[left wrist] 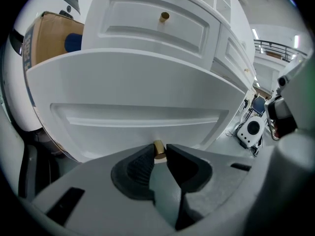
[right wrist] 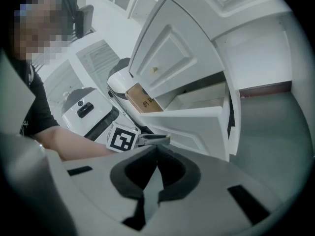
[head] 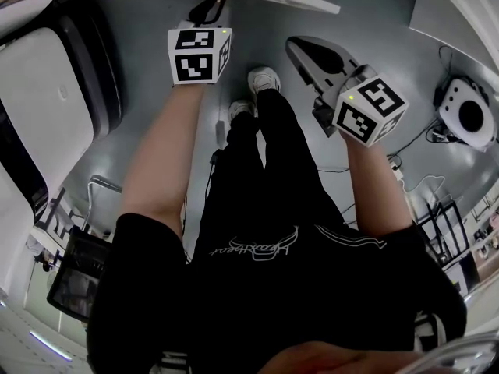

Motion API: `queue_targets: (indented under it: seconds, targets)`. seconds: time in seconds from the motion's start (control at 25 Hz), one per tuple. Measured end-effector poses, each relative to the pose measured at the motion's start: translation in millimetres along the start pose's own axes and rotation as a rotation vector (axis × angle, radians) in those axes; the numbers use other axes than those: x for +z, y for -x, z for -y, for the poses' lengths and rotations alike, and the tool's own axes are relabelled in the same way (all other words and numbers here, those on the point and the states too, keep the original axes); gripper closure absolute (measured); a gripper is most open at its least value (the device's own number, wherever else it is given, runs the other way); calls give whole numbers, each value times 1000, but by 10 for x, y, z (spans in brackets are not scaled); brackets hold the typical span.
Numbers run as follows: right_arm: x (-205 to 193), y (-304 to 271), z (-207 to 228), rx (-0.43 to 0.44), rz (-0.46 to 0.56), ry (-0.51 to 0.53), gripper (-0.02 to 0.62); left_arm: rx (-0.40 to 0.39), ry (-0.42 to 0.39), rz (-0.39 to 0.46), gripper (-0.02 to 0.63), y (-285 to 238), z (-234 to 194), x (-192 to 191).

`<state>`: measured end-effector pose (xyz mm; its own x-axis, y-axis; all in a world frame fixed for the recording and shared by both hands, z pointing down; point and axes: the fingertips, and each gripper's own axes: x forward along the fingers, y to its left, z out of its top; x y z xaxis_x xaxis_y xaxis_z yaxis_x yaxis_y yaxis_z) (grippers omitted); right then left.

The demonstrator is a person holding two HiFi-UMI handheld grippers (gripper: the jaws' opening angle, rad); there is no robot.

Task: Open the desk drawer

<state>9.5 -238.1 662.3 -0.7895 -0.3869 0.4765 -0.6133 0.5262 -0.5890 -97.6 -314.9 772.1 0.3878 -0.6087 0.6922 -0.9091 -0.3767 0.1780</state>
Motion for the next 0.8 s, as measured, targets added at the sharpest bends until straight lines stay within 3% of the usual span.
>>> queue_targets:
  seconds: [0.8]
  targets:
    - [-417,200,-544,-95,50,-33,591,-53,-31,-55,523,469,136,-541]
